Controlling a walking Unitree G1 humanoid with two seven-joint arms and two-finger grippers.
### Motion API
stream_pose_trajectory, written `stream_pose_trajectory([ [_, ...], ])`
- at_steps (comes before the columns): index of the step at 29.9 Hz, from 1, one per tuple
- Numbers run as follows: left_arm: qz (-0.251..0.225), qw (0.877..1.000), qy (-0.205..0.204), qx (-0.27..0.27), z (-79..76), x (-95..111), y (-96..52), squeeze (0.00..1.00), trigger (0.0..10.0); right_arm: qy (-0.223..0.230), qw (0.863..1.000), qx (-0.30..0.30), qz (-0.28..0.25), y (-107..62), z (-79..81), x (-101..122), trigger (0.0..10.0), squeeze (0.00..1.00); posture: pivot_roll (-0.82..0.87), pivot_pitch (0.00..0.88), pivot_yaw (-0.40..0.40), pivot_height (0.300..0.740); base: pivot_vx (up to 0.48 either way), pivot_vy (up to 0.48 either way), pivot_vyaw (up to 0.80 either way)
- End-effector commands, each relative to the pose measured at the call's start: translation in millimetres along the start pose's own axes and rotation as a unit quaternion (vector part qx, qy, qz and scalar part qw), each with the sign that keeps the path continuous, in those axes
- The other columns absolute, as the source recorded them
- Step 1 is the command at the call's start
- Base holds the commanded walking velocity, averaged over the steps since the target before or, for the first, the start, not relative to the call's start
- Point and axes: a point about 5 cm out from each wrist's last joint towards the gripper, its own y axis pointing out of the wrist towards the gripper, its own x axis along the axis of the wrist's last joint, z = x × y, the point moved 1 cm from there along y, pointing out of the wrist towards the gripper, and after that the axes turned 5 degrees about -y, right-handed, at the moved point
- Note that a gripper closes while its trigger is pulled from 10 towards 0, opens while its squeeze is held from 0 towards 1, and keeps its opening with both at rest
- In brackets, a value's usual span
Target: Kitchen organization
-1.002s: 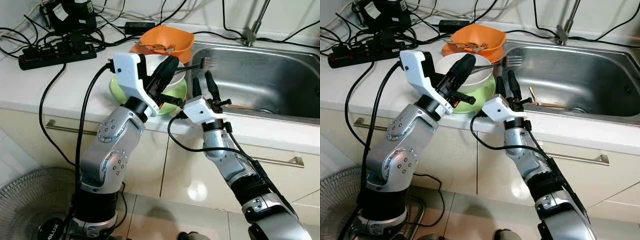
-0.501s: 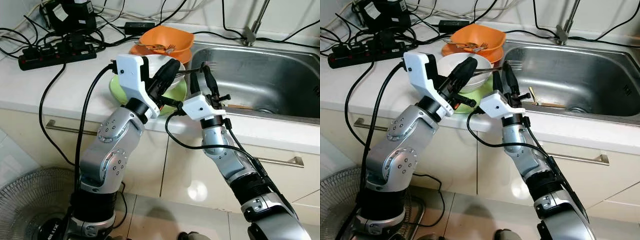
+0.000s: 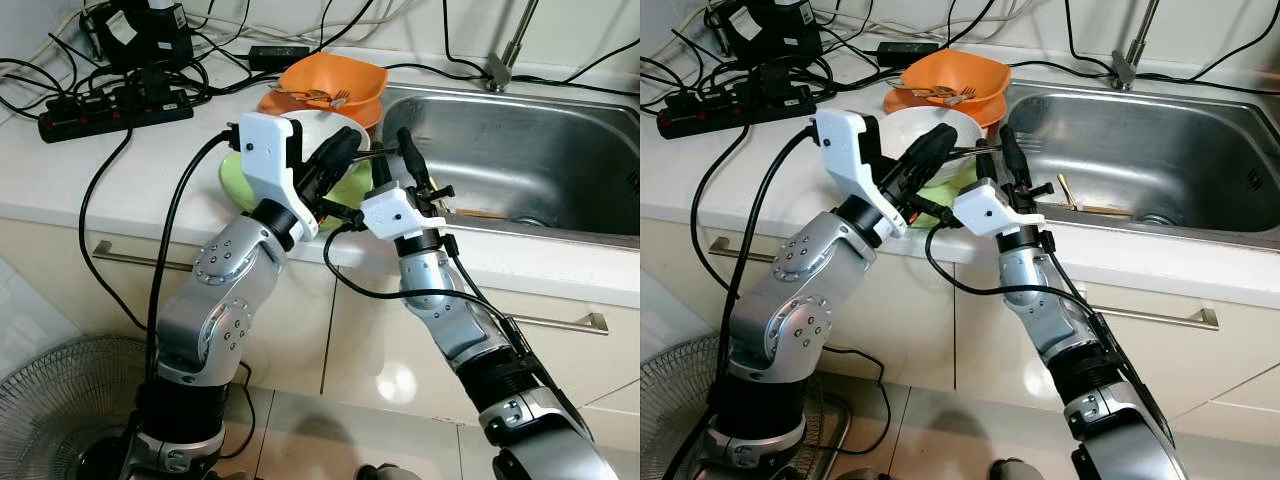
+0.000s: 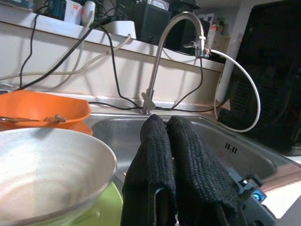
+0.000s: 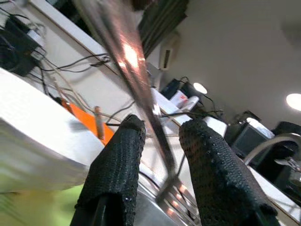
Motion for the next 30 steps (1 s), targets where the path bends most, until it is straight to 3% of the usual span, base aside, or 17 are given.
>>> stream_pose_trajectory([
  [1, 0.012, 1.000, 0.004, -0.006, -1.9, -3.4, 0.6, 0.00, 10.0, 0.009, 1.000, 0.005, -0.015, -0.5, 0.5, 5.6, 10.0, 0.00, 0.02, 0.053, 0.019, 0.732, 0.000, 0.000, 0.00],
  [8, 0.011, 1.000, 0.007, -0.004, -1.1, -3.1, -0.1, 0.00, 10.0, 0.013, 1.000, 0.012, -0.015, -1.6, 1.7, 6.2, 10.0, 0.00, 0.02, 0.055, 0.018, 0.732, 0.000, 0.000, 0.00],
  [9, 0.011, 1.000, 0.008, -0.003, -1.0, -3.0, -0.3, 0.00, 10.0, 0.013, 1.000, 0.013, -0.014, -1.7, 1.7, 5.6, 2.7, 0.00, 0.02, 0.055, 0.018, 0.732, 0.000, 0.000, 0.00],
  [10, 0.011, 1.000, 0.008, -0.003, -1.0, -3.0, -0.3, 0.00, 10.0, 0.013, 1.000, 0.013, -0.014, -1.7, 1.7, 5.6, 2.7, 0.00, 0.02, 0.055, 0.018, 0.732, 0.000, 0.000, 0.00],
  [11, 0.011, 1.000, 0.009, -0.003, -0.6, -2.6, -0.9, 0.00, 10.0, 0.013, 1.000, 0.014, -0.010, -1.7, 1.6, 3.8, 0.2, 0.00, 0.02, 0.055, 0.018, 0.732, 0.000, 0.000, 0.00],
  [24, 0.004, 1.000, 0.029, 0.005, 1.8, 0.8, -1.5, 0.00, 10.0, 0.013, 1.000, 0.019, -0.004, -1.7, 2.1, 1.3, 0.0, 0.00, 0.02, 0.056, 0.017, 0.732, 0.000, 0.000, 0.00],
  [25, 0.000, 0.999, 0.034, 0.009, 2.7, 1.8, -1.4, 0.87, 10.0, 0.012, 1.000, 0.018, -0.002, -1.8, 1.8, 0.6, 0.0, 0.00, 0.02, 0.056, 0.016, 0.732, 0.000, 0.000, 0.00],
  [26, 0.000, 0.999, 0.034, 0.009, 2.7, 1.8, -1.4, 0.87, 10.0, 0.012, 1.000, 0.018, -0.002, -1.8, 1.8, 0.6, 0.0, 0.00, 0.02, 0.056, 0.016, 0.732, 0.000, 0.000, 0.00],
  [27, -0.001, 0.999, 0.034, 0.012, 3.6, 1.8, -1.3, 1.00, 10.0, 0.012, 1.000, 0.018, -0.002, -1.7, 1.6, 0.3, 0.0, 0.00, 0.02, 0.056, 0.016, 0.732, 0.000, 0.000, 0.00],
  [30, -0.002, 0.999, 0.025, 0.023, 6.5, 1.0, -1.3, 1.00, 10.0, 0.012, 1.000, 0.017, -0.002, -0.9, 1.4, 0.5, 0.0, 0.00, 0.02, 0.055, 0.016, 0.732, 0.000, 0.000, 0.00],
])
